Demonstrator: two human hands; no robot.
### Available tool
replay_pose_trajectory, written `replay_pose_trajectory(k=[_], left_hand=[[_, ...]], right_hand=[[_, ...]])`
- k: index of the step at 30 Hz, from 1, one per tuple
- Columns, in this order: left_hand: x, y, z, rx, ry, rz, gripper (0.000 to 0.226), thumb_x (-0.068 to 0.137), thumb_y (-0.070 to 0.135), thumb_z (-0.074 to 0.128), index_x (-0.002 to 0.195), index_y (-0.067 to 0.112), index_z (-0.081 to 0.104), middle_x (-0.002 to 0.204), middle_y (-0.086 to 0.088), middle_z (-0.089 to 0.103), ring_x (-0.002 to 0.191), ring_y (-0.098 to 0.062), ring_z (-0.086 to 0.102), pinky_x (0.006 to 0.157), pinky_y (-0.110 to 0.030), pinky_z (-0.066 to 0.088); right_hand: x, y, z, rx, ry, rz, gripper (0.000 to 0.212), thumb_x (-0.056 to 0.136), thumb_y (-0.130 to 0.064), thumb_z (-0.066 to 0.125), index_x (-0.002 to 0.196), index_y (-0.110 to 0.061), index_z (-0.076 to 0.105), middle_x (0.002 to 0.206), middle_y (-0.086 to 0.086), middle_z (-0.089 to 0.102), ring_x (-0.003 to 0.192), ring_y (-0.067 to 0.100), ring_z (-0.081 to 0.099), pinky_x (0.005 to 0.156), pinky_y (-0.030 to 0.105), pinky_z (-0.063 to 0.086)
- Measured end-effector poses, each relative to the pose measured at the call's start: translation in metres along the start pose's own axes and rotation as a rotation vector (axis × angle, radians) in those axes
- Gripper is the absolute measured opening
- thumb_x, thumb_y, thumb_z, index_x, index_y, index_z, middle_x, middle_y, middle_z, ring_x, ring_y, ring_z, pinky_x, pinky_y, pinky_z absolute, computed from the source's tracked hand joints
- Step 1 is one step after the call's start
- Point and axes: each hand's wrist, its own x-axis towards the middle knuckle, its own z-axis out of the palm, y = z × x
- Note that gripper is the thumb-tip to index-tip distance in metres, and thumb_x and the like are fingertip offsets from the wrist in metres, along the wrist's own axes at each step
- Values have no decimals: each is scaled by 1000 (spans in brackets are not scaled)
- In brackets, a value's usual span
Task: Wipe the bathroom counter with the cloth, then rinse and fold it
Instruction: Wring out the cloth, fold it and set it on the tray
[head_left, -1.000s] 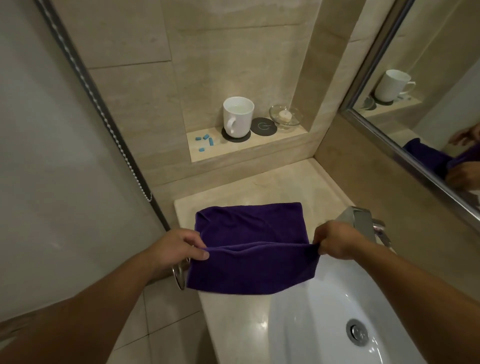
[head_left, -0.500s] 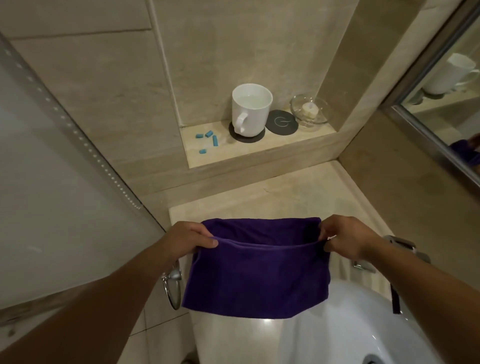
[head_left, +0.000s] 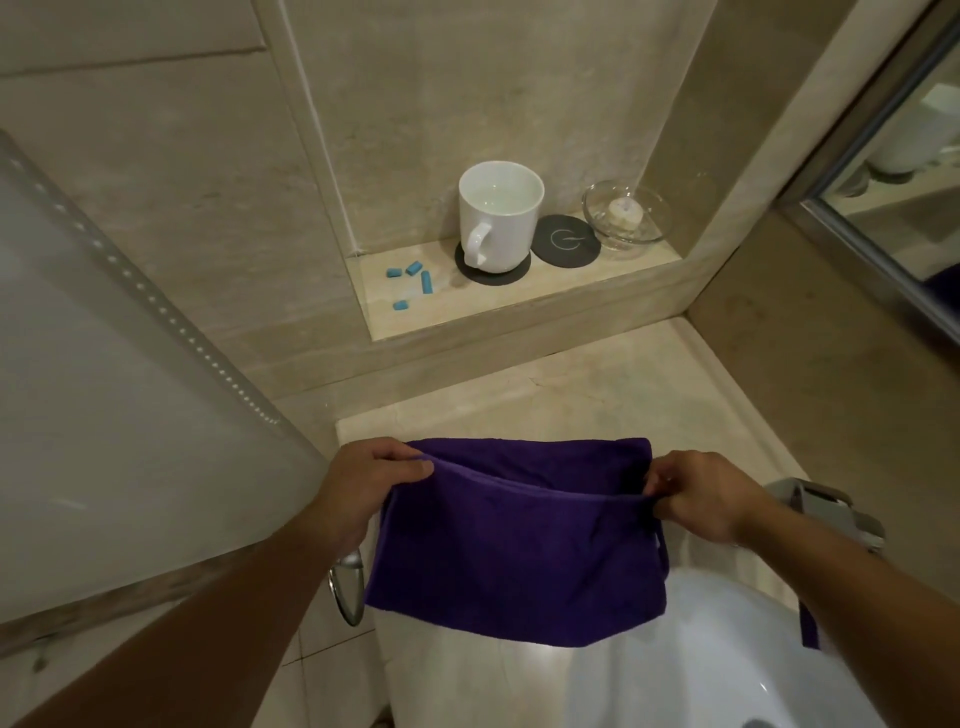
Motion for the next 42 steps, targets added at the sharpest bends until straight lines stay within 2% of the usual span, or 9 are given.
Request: replay_pose_trajectory(k=[5, 9, 11, 17, 22, 26, 30, 37, 42], left_hand=[[0, 0, -17, 76, 31, 28, 5, 79, 2, 77, 83, 2, 75, 84, -14, 74, 80, -28, 69, 70, -36, 56], [1, -2, -19, 381, 161, 162, 4, 83, 15, 77, 80, 14, 75, 82, 1, 70, 74, -10, 65, 60, -19, 45], [0, -4, -21, 468, 220, 220, 5, 86, 20, 75, 81, 21, 73, 87, 7, 69, 81, -8, 64, 63, -20, 43], [-5, 6, -29, 444, 188, 304, 7, 86, 17, 73, 83, 23, 73, 75, 7, 73, 74, -6, 68, 66, -19, 49], [14, 12, -30, 565, 141, 317, 9, 88, 19, 72, 90, 27, 76, 81, 11, 72, 79, -2, 65, 66, -13, 43], [26, 4, -28, 606, 154, 276, 11, 87, 19, 72, 83, 28, 75, 79, 10, 73, 79, -6, 66, 68, -18, 44], [37, -4, -28, 671, 147, 216, 12, 88, 19, 71, 81, 28, 74, 81, 11, 72, 81, -6, 65, 67, -16, 41], [51, -13, -27, 781, 175, 214, 8, 88, 22, 70, 84, 29, 72, 94, 7, 63, 89, -11, 59, 77, -23, 39], [53, -12, -24, 784, 192, 238, 15, 89, 24, 69, 79, 35, 70, 78, 19, 64, 74, 1, 57, 62, -16, 37]], right_hand=[[-1, 5, 1, 38, 26, 12, 18, 89, -9, 66, 83, -25, 68, 92, -11, 67, 88, 4, 59, 67, 18, 42], [-3, 1, 2, 48, 44, 34, 19, 89, -8, 64, 85, -26, 67, 91, -8, 69, 86, 5, 61, 64, 18, 41], [-6, -1, -1, 82, 62, 27, 18, 90, -8, 64, 87, -25, 67, 90, -7, 69, 84, 6, 62, 63, 18, 42], [-7, -9, -18, 111, 126, 12, 19, 90, -12, 65, 87, -29, 70, 88, -7, 72, 84, 10, 66, 69, 24, 49], [10, -11, -22, 103, 152, 27, 18, 88, -14, 66, 85, -31, 69, 84, -7, 73, 81, 11, 66, 65, 24, 48], [26, -8, -17, 99, 164, 45, 16, 89, -17, 66, 85, -31, 70, 86, -7, 72, 83, 10, 66, 69, 24, 50], [41, -8, -19, 76, 159, 38, 18, 89, -18, 68, 80, -34, 69, 83, -11, 70, 80, 3, 61, 61, 16, 41], [62, -13, -19, 1, 142, 47, 18, 83, -10, 67, 84, -25, 77, 83, -7, 71, 78, 8, 63, 58, 16, 41], [70, -10, -12, -29, 163, 73, 22, 83, -7, 64, 91, -24, 75, 89, -4, 72, 82, 13, 63, 63, 18, 44]])
